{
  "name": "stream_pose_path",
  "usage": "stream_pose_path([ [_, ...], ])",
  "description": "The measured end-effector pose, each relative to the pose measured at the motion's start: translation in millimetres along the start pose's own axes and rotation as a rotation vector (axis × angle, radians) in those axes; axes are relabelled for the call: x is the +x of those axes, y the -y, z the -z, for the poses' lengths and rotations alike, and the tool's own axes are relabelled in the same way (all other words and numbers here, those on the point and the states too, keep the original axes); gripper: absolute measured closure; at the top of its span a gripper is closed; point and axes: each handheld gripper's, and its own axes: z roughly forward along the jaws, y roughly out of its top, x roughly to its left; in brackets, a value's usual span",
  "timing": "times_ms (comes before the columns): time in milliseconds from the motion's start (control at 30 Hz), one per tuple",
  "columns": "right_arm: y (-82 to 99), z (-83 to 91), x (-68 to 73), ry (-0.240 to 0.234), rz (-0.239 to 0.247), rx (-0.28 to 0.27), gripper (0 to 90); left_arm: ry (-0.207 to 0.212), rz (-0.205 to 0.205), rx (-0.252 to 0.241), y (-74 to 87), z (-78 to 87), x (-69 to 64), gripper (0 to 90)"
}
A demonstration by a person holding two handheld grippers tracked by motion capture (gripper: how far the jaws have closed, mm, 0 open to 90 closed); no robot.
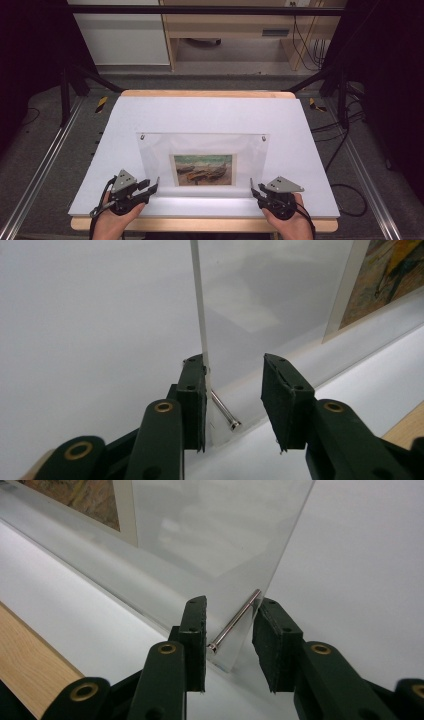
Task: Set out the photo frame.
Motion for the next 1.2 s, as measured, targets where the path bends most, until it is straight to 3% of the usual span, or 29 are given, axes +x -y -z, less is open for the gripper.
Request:
stream_pose_path([
  [167, 2.7, 0.8, 0.6, -0.015, -0.005, 0.008, 65.0, 0.003, -0.004, -0.004, 3.0, 1.7, -0.5, 63.1],
  [333, 4.3, 6.2, 0.0, -0.033, -0.003, 0.001, 52.8, 0.029, 0.005, -0.035, 3.0, 7.6, -0.2, 55.6],
  [467, 8.8, 16.5, -3.4, -0.006, -0.014, -0.017, 42.3, 0.02, -0.015, -0.047, 2.8, 13.0, -2.6, 50.6],
  [733, 11.1, 22.3, -11.8, 0.025, -0.022, -0.031, 36.3, -0.005, -0.044, -0.071, 1.9, 21.4, -5.1, 46.8],
  [1200, 10.9, 28.2, -31.0, 0.163, -0.063, -0.052, 21.0, -0.098, -0.026, -0.112, 1.6, 29.1, 10.3, 36.2],
])
